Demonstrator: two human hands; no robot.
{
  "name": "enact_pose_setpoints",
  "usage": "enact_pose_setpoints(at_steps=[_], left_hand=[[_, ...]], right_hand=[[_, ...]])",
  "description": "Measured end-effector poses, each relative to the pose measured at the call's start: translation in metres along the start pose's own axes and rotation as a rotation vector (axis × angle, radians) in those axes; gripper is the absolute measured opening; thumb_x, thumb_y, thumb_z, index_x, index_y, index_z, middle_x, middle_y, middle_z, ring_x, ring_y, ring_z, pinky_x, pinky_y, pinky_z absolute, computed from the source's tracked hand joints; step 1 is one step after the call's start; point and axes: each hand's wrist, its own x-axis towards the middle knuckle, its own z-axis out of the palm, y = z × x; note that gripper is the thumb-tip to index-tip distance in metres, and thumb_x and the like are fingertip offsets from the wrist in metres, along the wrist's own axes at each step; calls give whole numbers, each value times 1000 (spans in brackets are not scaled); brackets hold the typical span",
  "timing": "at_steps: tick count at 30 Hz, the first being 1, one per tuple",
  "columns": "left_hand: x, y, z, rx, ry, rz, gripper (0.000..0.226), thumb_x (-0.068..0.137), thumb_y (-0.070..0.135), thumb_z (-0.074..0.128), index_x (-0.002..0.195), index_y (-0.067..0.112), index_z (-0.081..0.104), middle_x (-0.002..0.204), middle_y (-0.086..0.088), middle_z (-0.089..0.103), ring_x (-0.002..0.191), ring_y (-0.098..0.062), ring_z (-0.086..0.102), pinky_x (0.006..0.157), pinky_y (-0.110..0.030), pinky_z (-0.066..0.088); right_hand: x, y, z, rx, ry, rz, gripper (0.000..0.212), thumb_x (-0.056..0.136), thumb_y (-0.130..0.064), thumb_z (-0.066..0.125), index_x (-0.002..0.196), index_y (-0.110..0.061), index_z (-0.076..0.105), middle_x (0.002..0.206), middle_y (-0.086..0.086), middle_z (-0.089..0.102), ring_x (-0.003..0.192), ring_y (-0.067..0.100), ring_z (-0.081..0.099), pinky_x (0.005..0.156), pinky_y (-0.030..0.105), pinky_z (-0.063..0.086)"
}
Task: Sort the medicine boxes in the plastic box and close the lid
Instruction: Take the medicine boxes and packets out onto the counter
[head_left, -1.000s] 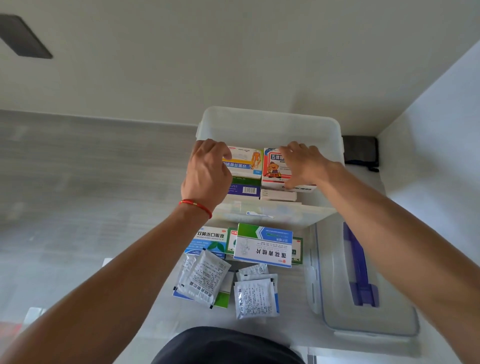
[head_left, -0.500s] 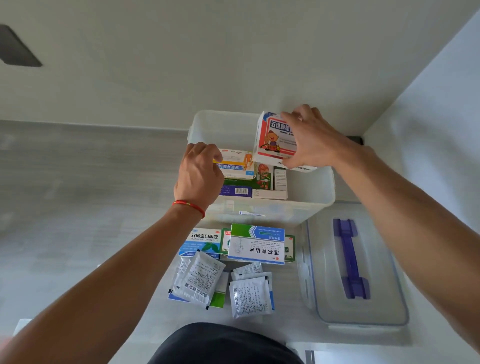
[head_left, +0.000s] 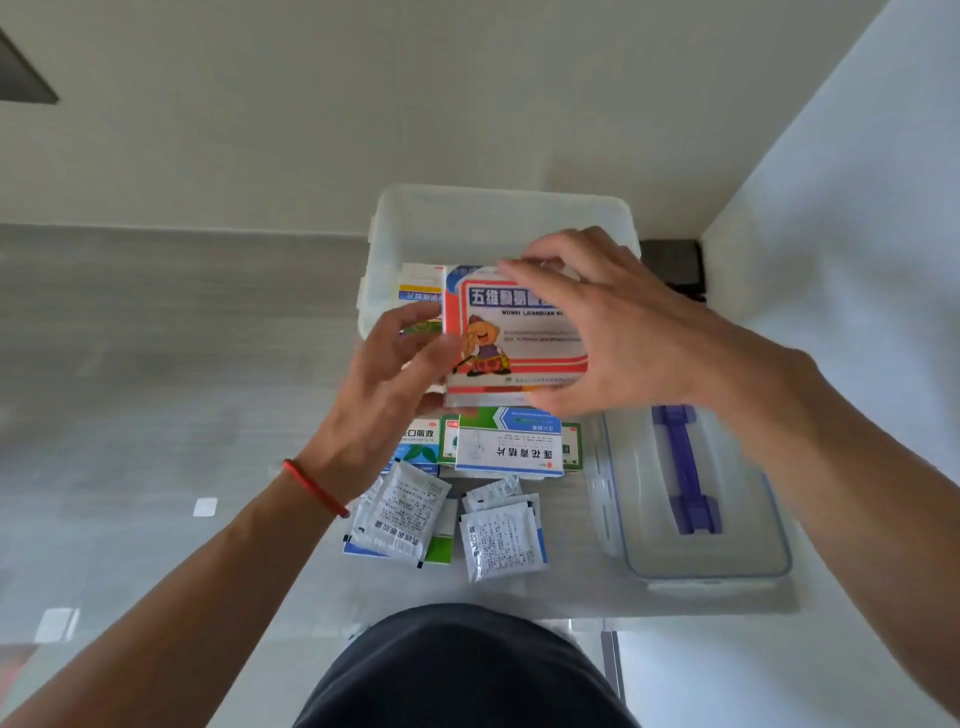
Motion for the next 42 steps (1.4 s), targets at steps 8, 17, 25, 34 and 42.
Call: enact_pose_setpoints(at_steps=[8,17,25,34,42], left_hand=[[-69,-57,-80,-102,0,-239,49,94,24,67,140,15,51,131,-23,63,113,-47,65,83,-58,58],[-115,-105,-158,-386,530,-346,42,87,9,65,128,5,62,128,-26,65,111,-44,67,91,-62,54],[-102,-133,-124,-332,685,-570,44,93,-2,61,135,-7,46,128,-34,59,109,-44,64,86,-57,58],[-70,-66,-84,778,740,-277,69,77,6,67,140,17,43,134,-16,44,127,-34,37,109,-51,37],[47,21,-1,1007,424,571,38,69,-6,56,104,5,65,109,-8,64,105,-24,55,90,-28,44]], right_hand=[[8,-65,82,46,-31,-218,90,83,-62,70,154,-18,39,154,7,40,141,24,33,121,47,27],[24,-69,100,407,-58,-82,42,100,-32,62,141,-25,58,146,-8,47,137,7,39,116,30,35],[23,-59,108,439,-34,-27,32,102,-28,60,133,-24,65,134,-13,57,124,-1,51,107,22,44],[8,-1,86,486,270,110,23,98,-19,62,118,-19,73,115,-6,72,90,-4,66,81,7,51],[17,67,63,452,539,479,20,91,-21,59,98,-21,77,90,-11,76,74,5,66,72,16,51]])
